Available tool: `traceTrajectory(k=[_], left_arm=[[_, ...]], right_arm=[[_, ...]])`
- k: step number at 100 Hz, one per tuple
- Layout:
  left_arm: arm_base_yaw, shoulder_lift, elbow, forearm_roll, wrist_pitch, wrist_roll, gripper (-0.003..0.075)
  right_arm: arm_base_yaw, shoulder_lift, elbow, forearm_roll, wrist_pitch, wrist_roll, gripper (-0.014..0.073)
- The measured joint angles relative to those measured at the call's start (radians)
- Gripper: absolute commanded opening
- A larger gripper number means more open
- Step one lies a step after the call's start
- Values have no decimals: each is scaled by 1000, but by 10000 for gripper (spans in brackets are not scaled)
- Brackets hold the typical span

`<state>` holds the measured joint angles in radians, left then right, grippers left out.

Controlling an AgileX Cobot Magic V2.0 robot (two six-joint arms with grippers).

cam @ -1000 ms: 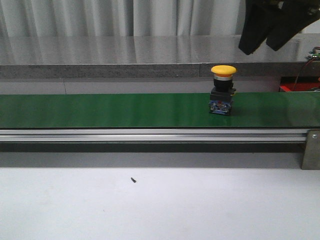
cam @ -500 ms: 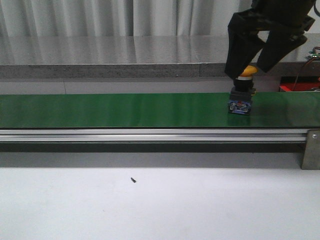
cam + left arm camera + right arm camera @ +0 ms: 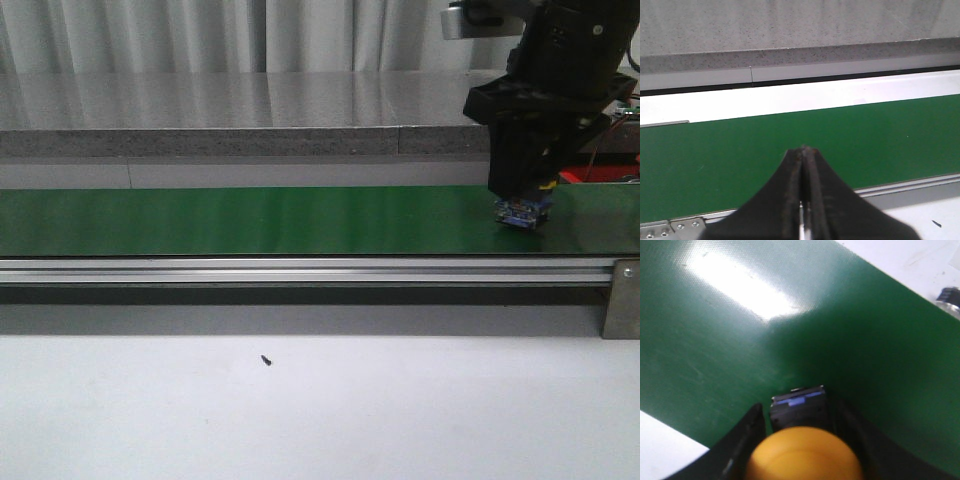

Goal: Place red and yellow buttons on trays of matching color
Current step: 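Grasp the second yellow button on the belt with the right gripper, then lower the yellow button into the yellow tray and open the right gripper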

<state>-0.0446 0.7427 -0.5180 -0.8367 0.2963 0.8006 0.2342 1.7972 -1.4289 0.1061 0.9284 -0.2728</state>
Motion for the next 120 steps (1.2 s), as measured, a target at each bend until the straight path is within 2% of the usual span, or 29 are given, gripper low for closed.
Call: traceTrajectory(k=[31, 45, 66, 80, 94, 120], left_arm=[[0, 0, 0, 0, 0, 0, -20], [0, 0, 0, 0, 0, 0, -20], [0, 0, 0, 0, 0, 0, -20], [0, 0, 0, 0, 0, 0, -20], [0, 0, 0, 0, -2, 0, -20], [0, 0, 0, 0, -4, 0, -20]], right_arm=[[-37, -61, -78, -12, 127, 8, 173], [-145, -132, -75, 18, 161, 11, 173], [-390, -276, 39, 37, 163, 11, 173], [-581, -359, 185, 39, 114, 11, 173], [-723, -394, 343, 69, 7, 11, 173], [-765, -379, 520, 115, -243, 11, 173]])
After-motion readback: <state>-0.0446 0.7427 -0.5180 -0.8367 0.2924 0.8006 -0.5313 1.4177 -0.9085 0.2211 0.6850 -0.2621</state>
